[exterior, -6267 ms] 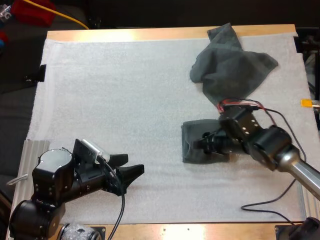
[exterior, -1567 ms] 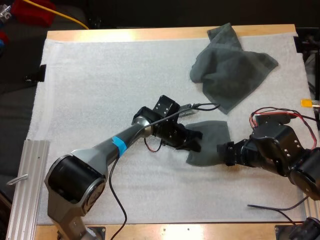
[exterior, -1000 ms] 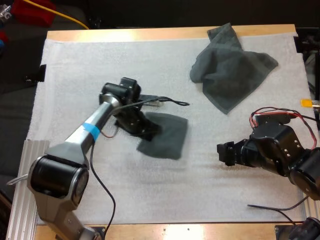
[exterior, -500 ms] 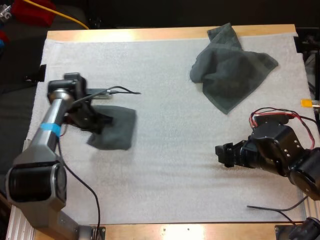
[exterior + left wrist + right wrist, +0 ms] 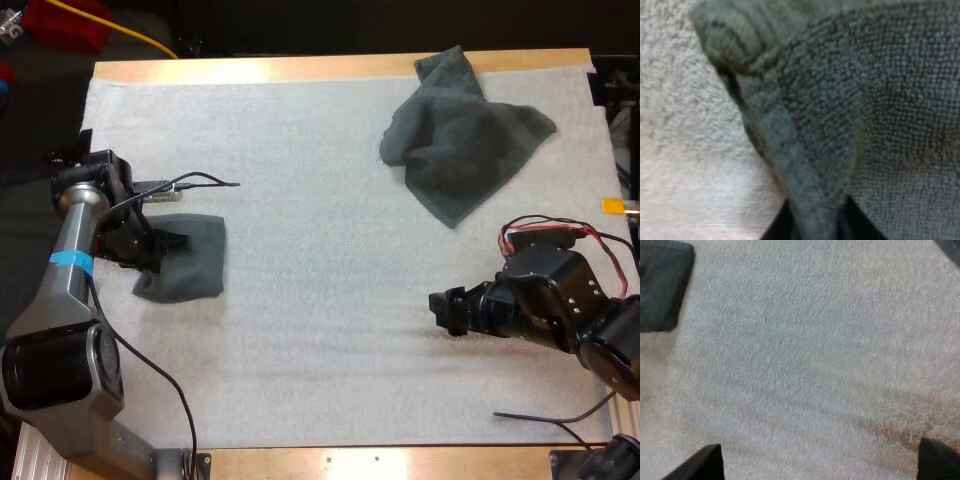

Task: Pick towel from pile, fold and stack

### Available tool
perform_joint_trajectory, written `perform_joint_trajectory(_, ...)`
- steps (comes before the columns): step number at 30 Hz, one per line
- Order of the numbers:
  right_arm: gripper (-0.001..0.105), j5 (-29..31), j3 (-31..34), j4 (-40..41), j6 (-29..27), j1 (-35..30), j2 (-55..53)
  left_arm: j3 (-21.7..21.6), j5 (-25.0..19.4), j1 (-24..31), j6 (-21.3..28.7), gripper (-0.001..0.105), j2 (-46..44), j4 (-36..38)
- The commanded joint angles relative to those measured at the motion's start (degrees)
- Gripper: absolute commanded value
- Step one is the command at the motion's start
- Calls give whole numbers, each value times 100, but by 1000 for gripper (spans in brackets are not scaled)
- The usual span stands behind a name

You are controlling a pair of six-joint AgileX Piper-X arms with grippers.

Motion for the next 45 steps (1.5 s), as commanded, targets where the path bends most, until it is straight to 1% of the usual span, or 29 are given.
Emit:
perform_joint_trajectory(1,74,-32,-17,42,-52,18,-37,-16,-299,6,-36,28,-45,-22)
perform_joint_trajectory(2,74,-32,-17,42,-52,18,-37,-16,-519,6,-36,37,-45,-40)
perform_joint_trajectory(5,74,-32,-17,42,-52,18,-37,-22,-928,6,-72,58,-108,-92)
perform_joint_trajectory(7,74,-32,-17,42,-52,18,-37,-67,-974,6,-75,64,-177,-106)
perform_joint_trajectory(12,74,-32,-17,42,-75,18,-37,-232,-924,6,-75,64,-559,-138)
perform_joint_trajectory(15,74,-32,-17,42,-74,18,-37,-267,-584,6,-75,64,-889,-173)
perform_joint_trajectory(17,74,-32,-17,42,-74,18,-37,-264,-234,6,-75,64,-1188,-199)
perform_joint_trajectory(20,74,-32,-17,42,-74,18,-37,-264,24,-47,-75,64,-1520,-199)
perform_joint_trajectory(24,74,-32,-17,42,-74,18,-37,-264,251,-232,-75,64,-1915,-199)
perform_joint_trajectory(26,74,-32,-17,42,-74,18,-37,-264,363,-428,-75,64,-2183,-199)
perform_joint_trajectory(31,74,-32,-17,-17,-243,18,-37,-264,367,-917,-75,64,-2650,-162)
perform_joint_trajectory(36,74,21,-17,-235,-475,18,-37,-264,367,-1516,-225,64,-3087,-138)
perform_joint_trajectory(38,74,225,-17,-296,-552,7,-37,-264,367,-1798,-303,64,-3259,-97)
perform_joint_trajectory(39,74,283,-17,-299,-565,7,-37,-264,367,-1852,-329,64,-3302,-73)
perform_joint_trajectory(41,74,628,-17,-297,-676,-5,-37,-264,367,-2109,-338,64,-3449,29)
perform_joint_trajectory(42,74,743,-17,-297,-725,-4,-37,-264,367,-2154,-337,64,-3491,52)
perform_joint_trajectory(45,74,861,-17,-297,-926,-89,-37,-264,356,-2398,-337,64,-3676,144)
